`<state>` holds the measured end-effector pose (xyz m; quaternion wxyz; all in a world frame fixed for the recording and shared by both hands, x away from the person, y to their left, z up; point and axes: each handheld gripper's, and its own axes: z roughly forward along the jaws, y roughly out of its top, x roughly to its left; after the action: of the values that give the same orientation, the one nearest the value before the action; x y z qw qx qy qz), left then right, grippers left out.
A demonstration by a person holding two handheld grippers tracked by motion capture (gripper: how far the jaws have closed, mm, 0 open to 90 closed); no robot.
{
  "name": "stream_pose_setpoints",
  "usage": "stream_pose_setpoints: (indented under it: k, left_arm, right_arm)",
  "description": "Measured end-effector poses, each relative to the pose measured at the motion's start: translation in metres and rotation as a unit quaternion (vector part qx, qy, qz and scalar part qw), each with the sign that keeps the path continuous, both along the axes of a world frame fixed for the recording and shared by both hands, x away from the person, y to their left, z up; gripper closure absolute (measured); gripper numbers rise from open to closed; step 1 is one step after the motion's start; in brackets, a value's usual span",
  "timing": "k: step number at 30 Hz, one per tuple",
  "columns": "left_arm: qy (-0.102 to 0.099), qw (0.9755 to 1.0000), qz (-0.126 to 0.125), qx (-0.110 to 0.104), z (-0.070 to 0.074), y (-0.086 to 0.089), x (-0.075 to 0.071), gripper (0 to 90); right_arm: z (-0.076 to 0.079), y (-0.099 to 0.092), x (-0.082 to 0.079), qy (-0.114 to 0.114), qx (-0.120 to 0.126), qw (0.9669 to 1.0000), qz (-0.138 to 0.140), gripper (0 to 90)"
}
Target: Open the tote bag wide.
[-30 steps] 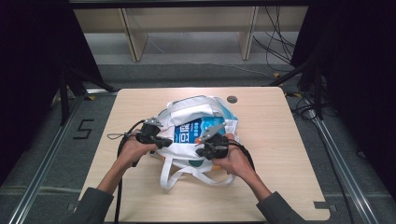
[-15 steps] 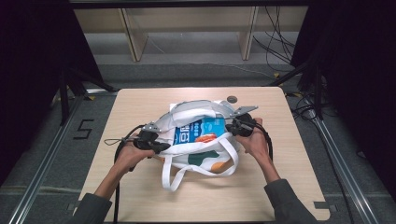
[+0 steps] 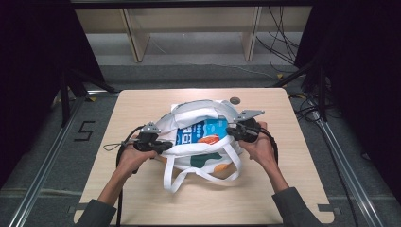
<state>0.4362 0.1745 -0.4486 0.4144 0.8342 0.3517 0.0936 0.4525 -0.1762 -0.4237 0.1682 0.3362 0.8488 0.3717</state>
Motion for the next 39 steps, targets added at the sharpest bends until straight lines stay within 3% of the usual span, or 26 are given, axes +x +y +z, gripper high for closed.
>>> stream_pose_setpoints:
  k: [1,2,3,4,5,6,10,11,12,14,18,19,20,21,22,23,24,25,28,31,32,34,35,38,39]
  left_arm:
    - [0.000,1.0000,0.000,0.000,0.000,0.000,0.000,86.0]
    - [-0.004,0.9999,0.003,-0.013,0.001,-0.001,0.002,86.0]
    - [-0.009,0.9999,0.005,-0.006,0.004,0.000,0.003,85.6]
    - [-0.012,0.9996,0.015,-0.019,0.005,-0.002,0.003,85.4]
    - [-0.014,0.9998,0.010,-0.008,0.009,0.000,0.006,85.4]
    - [-0.018,0.9994,0.023,-0.016,0.012,0.000,0.009,84.8]
    - [-0.022,0.9984,0.047,-0.022,0.019,0.006,0.018,84.9]
    - [-0.022,0.9979,0.053,-0.028,0.020,0.007,0.020,84.9]
    - [-0.027,0.9972,0.063,-0.030,0.022,0.008,0.022,84.8]
    - [-0.026,0.9974,0.065,-0.015,0.026,0.013,0.028,84.8]
    - [-0.023,0.9961,0.084,-0.005,0.027,0.017,0.042,85.5]
    - [-0.024,0.9959,0.087,0.011,0.026,0.019,0.046,85.5]
    - [-0.022,0.9948,0.093,0.035,0.024,0.023,0.049,85.4]
    - [-0.020,0.9936,0.102,0.043,0.020,0.027,0.053,86.4]
    - [-0.006,0.9935,0.111,0.022,0.015,0.032,0.057,87.5]
    - [0.011,0.9930,0.117,-0.013,0.008,0.038,0.060,88.4]
    - [0.018,0.9913,0.128,-0.025,0.000,0.040,0.061,89.1]
    - [0.018,0.9913,0.128,-0.025,0.000,0.040,0.061,89.1]
    - [0.009,0.9924,0.122,-0.011,-0.002,0.038,0.060,89.1]
    - [-0.005,0.9925,0.119,-0.026,0.007,0.034,0.051,86.4]
    - [-0.019,0.9935,0.107,-0.034,0.014,0.031,0.043,85.4]
    - [-0.023,0.9943,0.097,-0.038,0.018,0.030,0.037,85.3]
    - [-0.029,0.9941,0.092,-0.049,0.020,0.028,0.033,84.8]
    - [-0.033,0.9934,0.074,-0.082,0.025,0.026,0.018,83.1]
    - [-0.033,0.9934,0.074,-0.082,0.025,0.026,0.018,82.2]
  right_arm:
    - [0.000,0.000,0.000,0.000,0.000,1.0000,0.000,90.0]
    - [0.000,-0.001,-0.001,-0.009,-0.004,1.0000,0.003,90.0]
    - [0.000,-0.002,-0.002,-0.007,0.000,1.0000,0.003,90.0]
    - [0.000,-0.004,-0.004,-0.003,-0.004,1.0000,0.007,90.0]
    - [-0.001,-0.004,-0.005,0.000,0.000,1.0000,0.004,90.0]
    - [-0.002,-0.007,-0.008,0.010,-0.010,0.9999,0.005,90.0]
    - [-0.007,-0.010,-0.008,0.010,-0.017,0.9998,0.004,90.0]
    - [-0.011,-0.009,-0.008,0.000,-0.008,1.0000,-0.001,90.0]
    - [-0.010,-0.011,-0.008,0.009,-0.019,0.9998,0.002,90.0]
    - [-0.014,-0.012,-0.009,0.007,-0.021,0.9997,0.001,90.0]
    - [-0.022,-0.014,-0.012,0.008,-0.030,0.9995,0.005,90.0]
    - [-0.022,-0.014,-0.012,0.008,-0.030,0.9995,0.005,90.0]
    - [-0.020,-0.015,-0.014,0.023,-0.035,0.9991,0.008,90.0]
    - [-0.021,-0.016,-0.014,0.020,-0.035,0.9991,0.012,90.0]
    - [-0.025,-0.015,-0.015,0.007,-0.026,0.9996,0.004,90.0]
    - [-0.024,-0.018,-0.016,0.019,-0.034,0.9992,0.009,90.0]
    - [-0.027,-0.020,-0.016,0.022,-0.030,0.9993,0.006,90.0]
    - [-0.031,-0.018,-0.017,0.007,-0.020,0.9998,0.001,90.0]
    - [-0.028,-0.017,-0.017,0.014,-0.035,0.9993,0.007,90.0]
    - [-0.024,-0.018,-0.019,0.009,-0.020,0.9998,0.000,90.0]
    - [-0.018,-0.019,-0.020,-0.002,-0.013,0.9998,0.011,90.0]
    - [-0.015,-0.019,-0.023,0.002,-0.011,0.9999,0.004,90.0]
    - [-0.013,-0.018,-0.023,-0.019,-0.009,0.9997,0.010,90.0]
    - [-0.002,-0.020,-0.028,-0.032,0.002,0.9995,0.007,89.9]
    - [-0.002,-0.020,-0.028,-0.032,0.002,0.9995,0.007,89.9]
